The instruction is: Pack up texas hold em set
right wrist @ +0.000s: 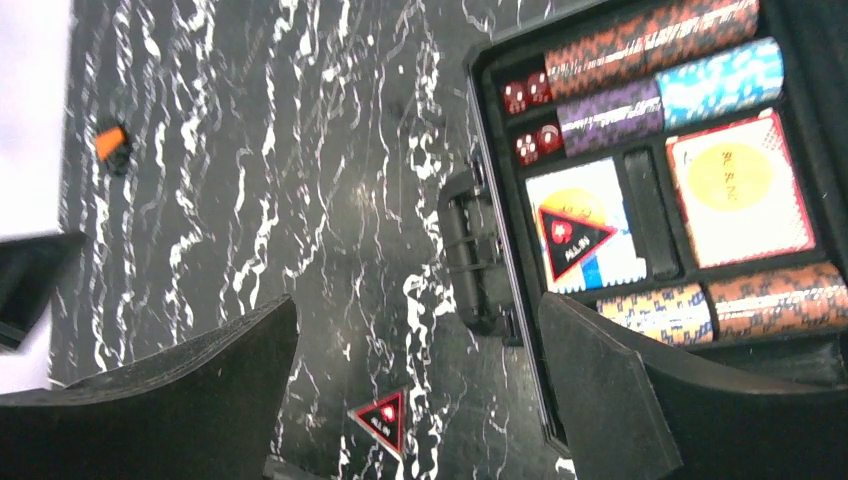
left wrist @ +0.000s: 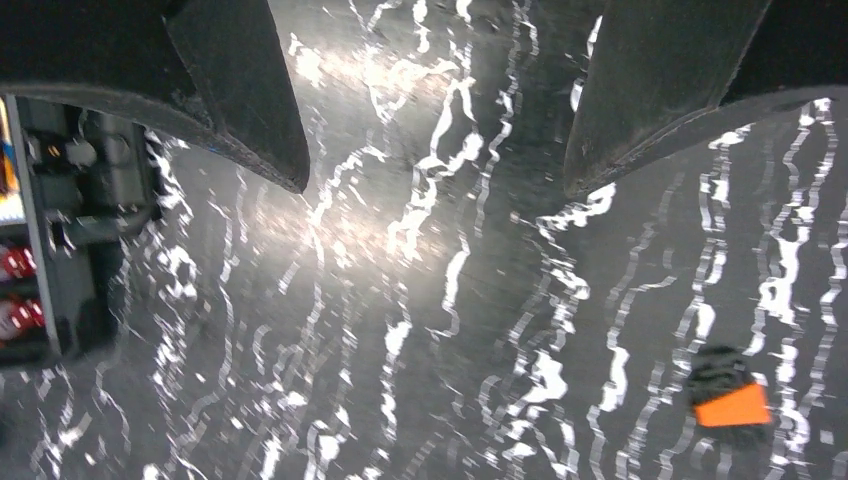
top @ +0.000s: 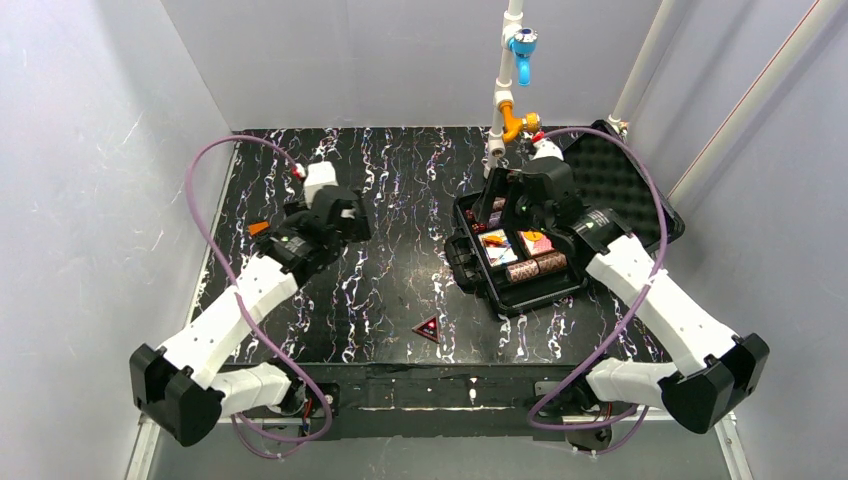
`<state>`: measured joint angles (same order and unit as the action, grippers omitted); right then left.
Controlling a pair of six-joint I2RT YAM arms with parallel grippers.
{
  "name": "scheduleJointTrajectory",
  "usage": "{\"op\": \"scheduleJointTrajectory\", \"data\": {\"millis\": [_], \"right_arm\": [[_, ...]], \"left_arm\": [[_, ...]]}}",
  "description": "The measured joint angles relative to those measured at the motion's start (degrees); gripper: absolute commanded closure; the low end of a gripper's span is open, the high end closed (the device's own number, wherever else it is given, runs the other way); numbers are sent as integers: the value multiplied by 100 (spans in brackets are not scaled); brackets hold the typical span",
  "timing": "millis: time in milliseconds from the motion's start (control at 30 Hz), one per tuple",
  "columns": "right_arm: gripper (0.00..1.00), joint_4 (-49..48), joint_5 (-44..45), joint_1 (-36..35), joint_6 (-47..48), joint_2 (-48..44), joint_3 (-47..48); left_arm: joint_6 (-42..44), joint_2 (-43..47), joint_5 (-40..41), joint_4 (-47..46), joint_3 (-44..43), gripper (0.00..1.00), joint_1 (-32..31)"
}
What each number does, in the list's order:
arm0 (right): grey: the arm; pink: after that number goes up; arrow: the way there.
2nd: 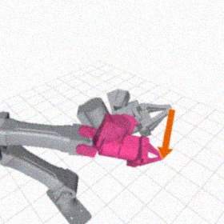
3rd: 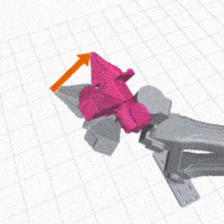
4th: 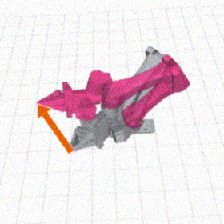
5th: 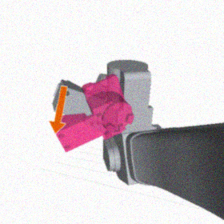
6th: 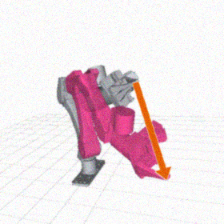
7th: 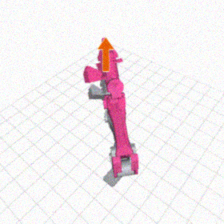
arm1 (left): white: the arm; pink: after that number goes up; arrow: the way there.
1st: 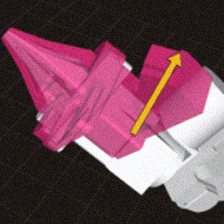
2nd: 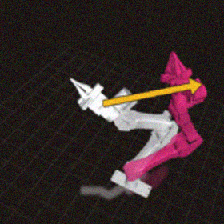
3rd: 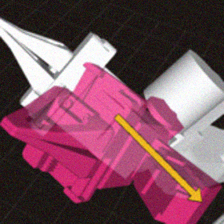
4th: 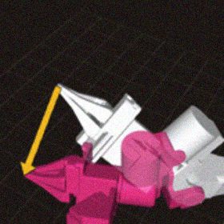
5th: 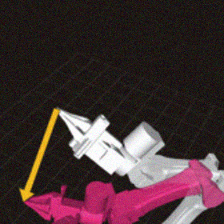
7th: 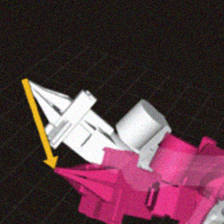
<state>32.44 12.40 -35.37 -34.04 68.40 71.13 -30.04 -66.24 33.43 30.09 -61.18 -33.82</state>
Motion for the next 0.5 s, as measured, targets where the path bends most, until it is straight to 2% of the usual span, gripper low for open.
{"op": "scheduleJointTrajectory", "data": {"millis": [167,500], "right_arm": [[2,217,213,-493,-289,160,-173],[2,493,525,-1350,-748,544,-319]], "left_arm": [[489,334,-205,-57,49,2,872],[1131,114,-702,-162,-283,2,1585]]}}
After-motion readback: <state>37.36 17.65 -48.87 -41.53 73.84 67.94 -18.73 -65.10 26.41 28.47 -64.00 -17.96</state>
